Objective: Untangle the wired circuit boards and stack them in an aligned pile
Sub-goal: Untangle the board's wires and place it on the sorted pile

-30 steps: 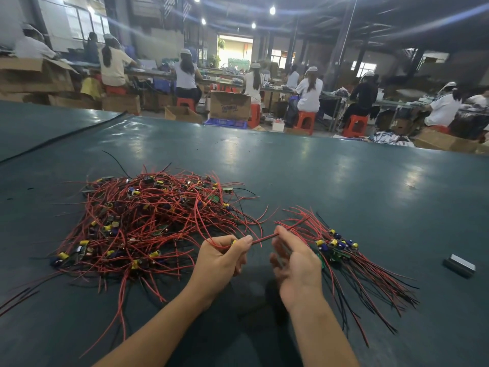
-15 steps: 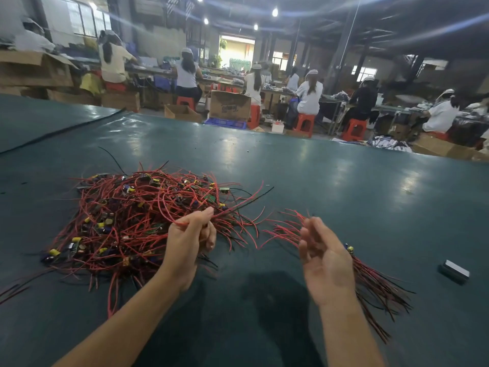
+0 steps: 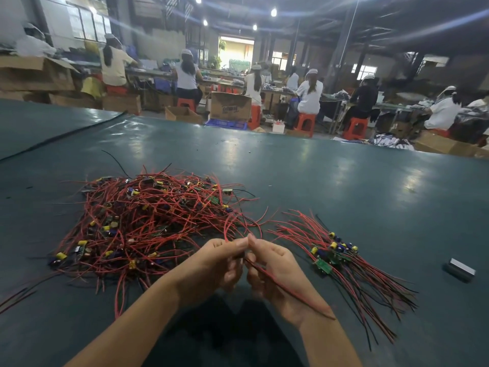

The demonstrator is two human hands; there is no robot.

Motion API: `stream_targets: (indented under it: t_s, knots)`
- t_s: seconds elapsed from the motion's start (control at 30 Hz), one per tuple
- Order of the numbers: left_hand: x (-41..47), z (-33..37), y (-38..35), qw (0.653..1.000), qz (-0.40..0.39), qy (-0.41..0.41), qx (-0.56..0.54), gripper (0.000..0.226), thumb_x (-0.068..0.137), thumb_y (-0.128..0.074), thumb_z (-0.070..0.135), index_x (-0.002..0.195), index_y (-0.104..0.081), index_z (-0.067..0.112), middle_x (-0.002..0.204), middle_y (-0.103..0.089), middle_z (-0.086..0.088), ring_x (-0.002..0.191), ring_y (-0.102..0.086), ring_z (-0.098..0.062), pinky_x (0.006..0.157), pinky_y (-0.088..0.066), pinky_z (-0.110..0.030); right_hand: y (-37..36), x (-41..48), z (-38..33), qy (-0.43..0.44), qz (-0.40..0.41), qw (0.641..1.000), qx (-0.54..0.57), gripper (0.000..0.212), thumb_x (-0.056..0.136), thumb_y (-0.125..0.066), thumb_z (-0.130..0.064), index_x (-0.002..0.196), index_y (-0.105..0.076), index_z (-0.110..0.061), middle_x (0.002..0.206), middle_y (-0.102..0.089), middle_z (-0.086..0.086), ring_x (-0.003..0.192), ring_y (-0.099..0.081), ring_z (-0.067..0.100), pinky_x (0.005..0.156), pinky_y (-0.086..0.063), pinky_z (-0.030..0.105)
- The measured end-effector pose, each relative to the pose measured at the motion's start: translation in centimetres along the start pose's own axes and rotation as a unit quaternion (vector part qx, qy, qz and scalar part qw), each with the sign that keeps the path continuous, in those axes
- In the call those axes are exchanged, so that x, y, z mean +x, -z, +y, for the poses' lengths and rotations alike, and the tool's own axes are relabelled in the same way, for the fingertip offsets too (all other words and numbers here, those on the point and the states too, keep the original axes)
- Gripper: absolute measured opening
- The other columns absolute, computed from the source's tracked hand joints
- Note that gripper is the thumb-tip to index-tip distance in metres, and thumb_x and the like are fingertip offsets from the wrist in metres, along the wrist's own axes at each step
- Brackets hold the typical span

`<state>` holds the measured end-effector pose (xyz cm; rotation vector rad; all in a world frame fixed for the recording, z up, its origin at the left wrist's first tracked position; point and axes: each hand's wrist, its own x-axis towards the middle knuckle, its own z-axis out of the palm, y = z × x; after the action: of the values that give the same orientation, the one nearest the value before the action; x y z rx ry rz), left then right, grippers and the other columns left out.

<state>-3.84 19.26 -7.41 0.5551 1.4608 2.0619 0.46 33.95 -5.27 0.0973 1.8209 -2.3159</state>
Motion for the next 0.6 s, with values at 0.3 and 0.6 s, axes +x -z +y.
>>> stream_targets:
  t_s: [0.3, 0.6]
  knots:
    - [0.9, 0.2, -0.9, 0.982, 0.179, -0.020, 0.047, 0.063, 0.072, -0.065, 0.063, 0.089, -0.074, 0.003, 0.090, -0.070, -0.026, 0.076, -0.063, -0.035, 0.070, -0.048, -0.038, -1.6, 0.5, 1.3, 0.089, 0.094, 0.990, 0.051, 0.034, 0.068, -0.076, -0.029, 0.098, -0.073, -0.014, 0.091, -0.075, 0.015, 0.072, -0.071, 0.027, 0.057, -0.059, 0.036]
    - [1.1, 0.8, -0.7, 0.987, 0.083, 0.104, -0.090, 0.044, 0.065, -0.069, 0.058, 0.073, -0.066, 0.015, 0.042, -0.040, 0.004, 0.036, -0.040, -0.008, 0.046, -0.036, -0.020, -2.2, 0.4, 1.5, 0.060, 0.114, 0.984, 0.125, 0.030, 0.068, -0.075, -0.037, 0.084, -0.079, -0.012, 0.078, -0.073, 0.013, 0.057, -0.065, 0.021, 0.052, -0.053, 0.027]
